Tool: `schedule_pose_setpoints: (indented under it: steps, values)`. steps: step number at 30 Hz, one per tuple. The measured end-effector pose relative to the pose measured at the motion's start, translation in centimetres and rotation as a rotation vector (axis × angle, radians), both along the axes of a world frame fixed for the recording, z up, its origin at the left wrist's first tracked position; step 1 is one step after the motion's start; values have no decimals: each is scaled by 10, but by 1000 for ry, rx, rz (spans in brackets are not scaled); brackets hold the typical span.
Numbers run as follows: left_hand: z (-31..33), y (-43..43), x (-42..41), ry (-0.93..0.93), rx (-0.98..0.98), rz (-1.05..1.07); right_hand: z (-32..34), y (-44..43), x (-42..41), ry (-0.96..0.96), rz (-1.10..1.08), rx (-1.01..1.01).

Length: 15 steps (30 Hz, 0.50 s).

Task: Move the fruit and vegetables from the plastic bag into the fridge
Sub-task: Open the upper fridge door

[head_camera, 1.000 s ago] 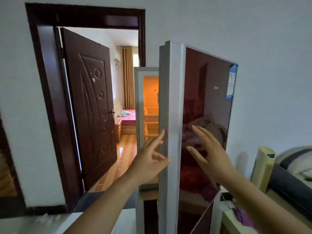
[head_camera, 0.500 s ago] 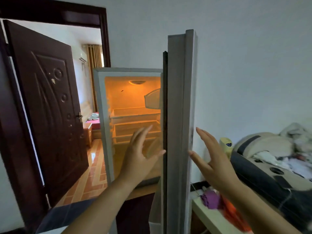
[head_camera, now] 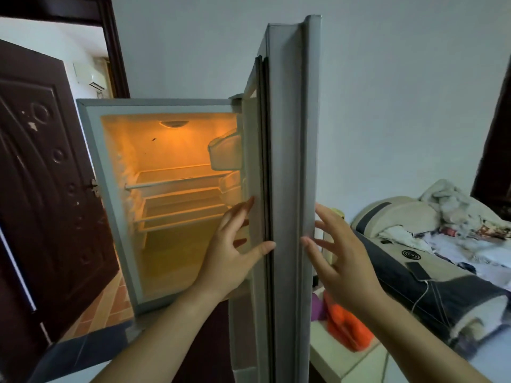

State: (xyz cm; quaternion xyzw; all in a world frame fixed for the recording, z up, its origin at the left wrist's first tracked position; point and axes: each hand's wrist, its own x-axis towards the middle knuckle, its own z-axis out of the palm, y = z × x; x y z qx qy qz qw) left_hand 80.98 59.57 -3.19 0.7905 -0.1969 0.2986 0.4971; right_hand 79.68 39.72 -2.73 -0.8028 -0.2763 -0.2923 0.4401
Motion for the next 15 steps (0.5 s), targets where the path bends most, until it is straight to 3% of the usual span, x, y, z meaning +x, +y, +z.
schedule_pose_setpoints:
  steps: [8, 13, 15]
  values:
    - [-2, -99, 31, -85, 40, 59, 0, -97, 30, -6, -73, 44]
    - [-12, -121, 58, -156, 276, 123, -3, -149, 54, 71, -112, 44]
    - [-21, -124, 68, -88, 310, 180, -8, -165, 60, 120, -141, 11]
